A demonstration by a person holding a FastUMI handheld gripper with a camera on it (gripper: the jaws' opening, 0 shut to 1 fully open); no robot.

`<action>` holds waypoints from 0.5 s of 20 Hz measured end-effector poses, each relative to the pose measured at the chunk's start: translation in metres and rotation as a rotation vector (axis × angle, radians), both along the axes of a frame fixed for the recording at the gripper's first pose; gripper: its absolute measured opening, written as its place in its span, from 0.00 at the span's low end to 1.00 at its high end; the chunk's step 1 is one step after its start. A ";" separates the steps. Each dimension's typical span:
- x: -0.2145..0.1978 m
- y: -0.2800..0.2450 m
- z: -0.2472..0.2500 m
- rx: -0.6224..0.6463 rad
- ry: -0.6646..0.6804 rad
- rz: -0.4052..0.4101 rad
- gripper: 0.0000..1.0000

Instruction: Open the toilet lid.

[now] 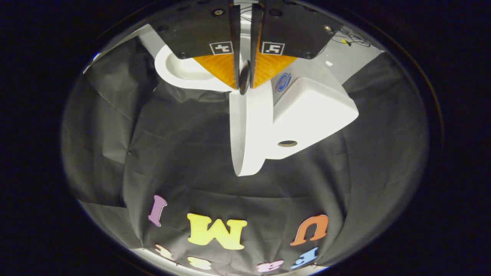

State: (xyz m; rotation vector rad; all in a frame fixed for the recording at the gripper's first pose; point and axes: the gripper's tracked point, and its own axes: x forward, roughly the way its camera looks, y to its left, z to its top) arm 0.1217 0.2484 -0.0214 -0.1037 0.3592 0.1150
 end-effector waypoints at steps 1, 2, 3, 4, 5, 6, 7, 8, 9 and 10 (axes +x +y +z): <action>-0.001 0.000 0.003 0.018 -0.012 0.016 0.15; -0.002 0.000 0.011 0.030 -0.039 0.033 0.17; -0.006 -0.002 0.023 0.041 -0.077 0.043 0.19; -0.009 -0.005 0.038 0.054 -0.122 0.050 0.28; -0.012 -0.007 0.051 0.066 -0.169 0.057 0.41; -0.014 -0.010 0.064 0.076 -0.211 0.060 0.55; -0.017 -0.015 0.075 0.085 -0.249 0.062 0.68; -0.019 -0.019 0.087 0.099 -0.284 0.071 0.82; -0.024 -0.022 0.097 0.110 -0.312 0.086 0.84; -0.032 -0.025 0.108 0.128 -0.342 0.115 0.86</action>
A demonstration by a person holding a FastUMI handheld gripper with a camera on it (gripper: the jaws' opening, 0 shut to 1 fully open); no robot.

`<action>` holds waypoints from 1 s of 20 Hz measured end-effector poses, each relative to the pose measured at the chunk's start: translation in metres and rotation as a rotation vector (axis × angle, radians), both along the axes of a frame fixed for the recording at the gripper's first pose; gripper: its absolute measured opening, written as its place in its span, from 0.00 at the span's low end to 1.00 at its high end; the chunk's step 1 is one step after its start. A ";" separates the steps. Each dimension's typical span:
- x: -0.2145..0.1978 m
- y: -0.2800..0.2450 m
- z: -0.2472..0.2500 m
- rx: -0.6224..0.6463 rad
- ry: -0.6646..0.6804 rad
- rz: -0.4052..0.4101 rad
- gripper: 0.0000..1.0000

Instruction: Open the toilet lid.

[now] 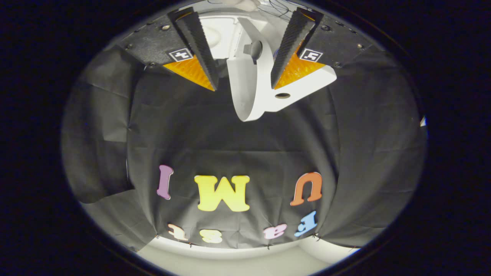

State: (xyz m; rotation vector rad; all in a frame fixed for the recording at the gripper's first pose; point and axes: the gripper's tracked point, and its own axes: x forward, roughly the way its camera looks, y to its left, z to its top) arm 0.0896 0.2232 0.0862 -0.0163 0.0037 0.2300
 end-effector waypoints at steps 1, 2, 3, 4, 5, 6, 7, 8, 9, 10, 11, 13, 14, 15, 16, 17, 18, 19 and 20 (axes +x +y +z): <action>-0.006 -0.002 0.012 0.022 -0.031 0.031 0.89; -0.011 -0.012 0.021 0.041 -0.056 0.031 0.91; -0.016 -0.026 0.029 0.057 -0.084 0.026 0.96; -0.023 -0.038 0.035 0.065 -0.106 0.016 0.99; -0.027 -0.051 0.039 0.071 -0.131 0.003 1.00; -0.030 -0.065 0.042 0.068 -0.148 -0.014 1.00; -0.033 -0.080 0.041 0.065 -0.162 -0.031 1.00; -0.036 -0.094 0.040 0.065 -0.169 -0.047 1.00; -0.038 -0.106 0.036 0.066 -0.168 -0.056 1.00; -0.042 -0.118 0.032 0.067 -0.169 -0.061 1.00; -0.044 -0.133 0.028 0.065 -0.166 -0.074 1.00; -0.049 -0.161 0.020 0.047 -0.182 -0.095 1.00; -0.051 -0.176 0.013 0.035 -0.182 -0.114 1.00; -0.055 -0.190 0.003 0.029 -0.177 -0.128 1.00; -0.057 -0.200 -0.006 0.033 -0.165 -0.136 1.00; -0.061 -0.208 -0.017 0.034 -0.147 -0.137 1.00; -0.064 -0.216 -0.029 0.040 -0.127 -0.140 1.00; -0.066 -0.225 -0.042 0.044 -0.104 -0.142 1.00; -0.067 -0.234 -0.056 0.046 -0.084 -0.155 1.00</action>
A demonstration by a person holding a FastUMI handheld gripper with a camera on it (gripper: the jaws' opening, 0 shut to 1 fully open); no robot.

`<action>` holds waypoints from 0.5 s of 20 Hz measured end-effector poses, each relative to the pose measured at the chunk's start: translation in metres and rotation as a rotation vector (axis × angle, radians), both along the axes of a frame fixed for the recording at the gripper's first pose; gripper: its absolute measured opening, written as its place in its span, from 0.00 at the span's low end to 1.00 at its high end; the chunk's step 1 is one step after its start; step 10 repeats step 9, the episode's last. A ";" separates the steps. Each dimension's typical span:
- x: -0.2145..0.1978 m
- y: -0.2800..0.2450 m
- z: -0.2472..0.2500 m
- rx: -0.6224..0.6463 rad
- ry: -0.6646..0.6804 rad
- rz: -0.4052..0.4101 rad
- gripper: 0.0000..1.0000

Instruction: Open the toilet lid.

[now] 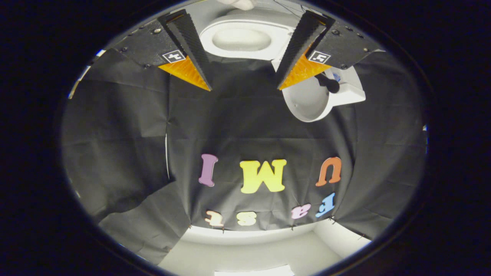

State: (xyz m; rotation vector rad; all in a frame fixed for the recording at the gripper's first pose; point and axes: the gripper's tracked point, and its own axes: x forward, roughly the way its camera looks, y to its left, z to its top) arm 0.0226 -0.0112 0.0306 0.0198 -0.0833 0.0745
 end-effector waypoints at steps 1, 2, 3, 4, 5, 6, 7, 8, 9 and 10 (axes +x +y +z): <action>-0.001 -0.010 -0.011 0.002 0.019 -0.017 1.00; -0.003 -0.018 -0.020 0.005 0.033 -0.033 1.00; -0.007 -0.023 -0.026 0.010 0.040 -0.043 1.00; -0.009 -0.026 -0.028 0.016 0.042 -0.043 1.00; -0.010 -0.027 -0.029 0.018 0.045 -0.043 1.00; -0.011 -0.027 -0.030 0.016 0.049 -0.040 1.00; -0.010 -0.026 -0.030 0.010 0.046 -0.038 1.00; -0.011 -0.025 -0.029 0.007 0.042 -0.037 1.00; -0.011 -0.024 -0.029 0.005 0.041 -0.035 1.00; -0.011 -0.024 -0.029 0.005 0.041 -0.035 1.00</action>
